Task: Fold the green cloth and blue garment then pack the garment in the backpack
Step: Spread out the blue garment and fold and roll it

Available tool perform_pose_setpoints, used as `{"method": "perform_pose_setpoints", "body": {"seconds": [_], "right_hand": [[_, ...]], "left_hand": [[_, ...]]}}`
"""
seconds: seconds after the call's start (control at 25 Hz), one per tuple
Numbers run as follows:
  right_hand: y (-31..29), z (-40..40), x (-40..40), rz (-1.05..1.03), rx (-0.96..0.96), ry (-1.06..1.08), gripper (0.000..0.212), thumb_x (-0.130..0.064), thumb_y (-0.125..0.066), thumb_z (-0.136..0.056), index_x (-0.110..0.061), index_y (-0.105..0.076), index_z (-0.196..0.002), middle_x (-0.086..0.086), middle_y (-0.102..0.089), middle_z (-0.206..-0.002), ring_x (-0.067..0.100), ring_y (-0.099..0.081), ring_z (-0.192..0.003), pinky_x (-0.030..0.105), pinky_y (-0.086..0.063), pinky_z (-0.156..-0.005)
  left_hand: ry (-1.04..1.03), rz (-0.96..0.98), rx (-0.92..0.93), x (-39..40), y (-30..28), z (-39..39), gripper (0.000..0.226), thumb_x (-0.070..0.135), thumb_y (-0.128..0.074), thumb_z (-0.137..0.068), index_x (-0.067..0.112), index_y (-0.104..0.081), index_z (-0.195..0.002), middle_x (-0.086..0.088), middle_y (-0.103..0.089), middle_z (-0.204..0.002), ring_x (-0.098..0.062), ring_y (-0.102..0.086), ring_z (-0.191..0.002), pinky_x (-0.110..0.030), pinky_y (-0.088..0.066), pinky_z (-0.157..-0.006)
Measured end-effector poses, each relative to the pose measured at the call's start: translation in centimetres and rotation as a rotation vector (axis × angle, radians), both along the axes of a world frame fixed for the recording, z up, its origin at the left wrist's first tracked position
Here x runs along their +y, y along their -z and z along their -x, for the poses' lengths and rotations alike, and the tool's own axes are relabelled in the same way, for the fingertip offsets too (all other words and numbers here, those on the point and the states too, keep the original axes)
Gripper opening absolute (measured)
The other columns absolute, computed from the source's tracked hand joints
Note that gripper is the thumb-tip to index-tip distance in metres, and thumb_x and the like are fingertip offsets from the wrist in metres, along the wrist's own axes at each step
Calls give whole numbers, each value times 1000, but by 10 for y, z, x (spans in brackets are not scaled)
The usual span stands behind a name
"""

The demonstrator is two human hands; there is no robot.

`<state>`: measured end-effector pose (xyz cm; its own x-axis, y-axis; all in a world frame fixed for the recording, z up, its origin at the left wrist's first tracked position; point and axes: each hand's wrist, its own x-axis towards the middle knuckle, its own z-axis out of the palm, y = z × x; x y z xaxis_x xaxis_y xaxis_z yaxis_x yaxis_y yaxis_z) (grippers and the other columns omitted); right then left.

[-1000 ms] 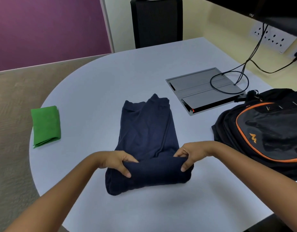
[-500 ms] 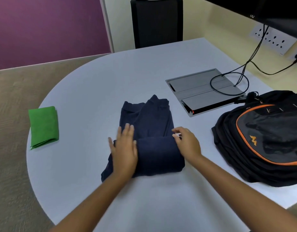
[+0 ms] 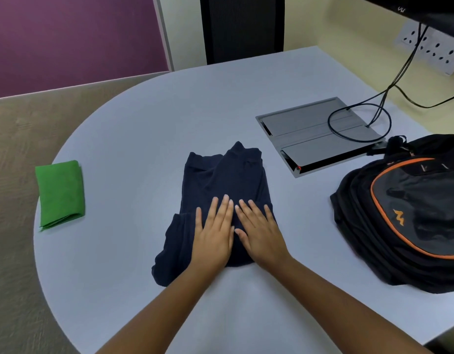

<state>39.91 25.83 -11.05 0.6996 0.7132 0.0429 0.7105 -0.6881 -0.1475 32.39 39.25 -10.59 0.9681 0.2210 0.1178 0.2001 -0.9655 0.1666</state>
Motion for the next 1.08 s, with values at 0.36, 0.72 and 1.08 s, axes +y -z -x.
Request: {"method": "perform_pose_setpoints", "body": {"seconds": [0.36, 0.72, 1.08], "right_hand": [[20, -17, 9, -68, 27, -9, 61, -45, -8, -99, -15, -42, -140, 2, -42, -146, 19, -33, -138, 43, -18, -111], [22, -27, 17, -114, 70, 17, 49, -38, -33, -93, -17, -50, -134, -1, -53, -137, 16, -49, -128, 45, -41, -104], [19, -9, -36, 80, 50, -228, 73, -64, -21, -93, -18, -15, -149, 1, -17, -157, 18, -9, -145, 41, -8, -114]], "left_hand": [[45, 293, 231, 18, 24, -11, 65, 55, 10, -82, 29, 16, -141, 15, 19, -150, -3, 22, -139, -35, 9, -118], [103, 446, 349, 32, 22, -25, 87, 82, 14, -66, 34, 21, -137, 20, 25, -146, 1, 25, -136, -35, 13, -114], [317, -81, 343, 52, 25, 35, 116, 82, -48, -59, 23, -5, -149, -5, -18, -155, -23, -14, -141, -45, -6, -112]]}}
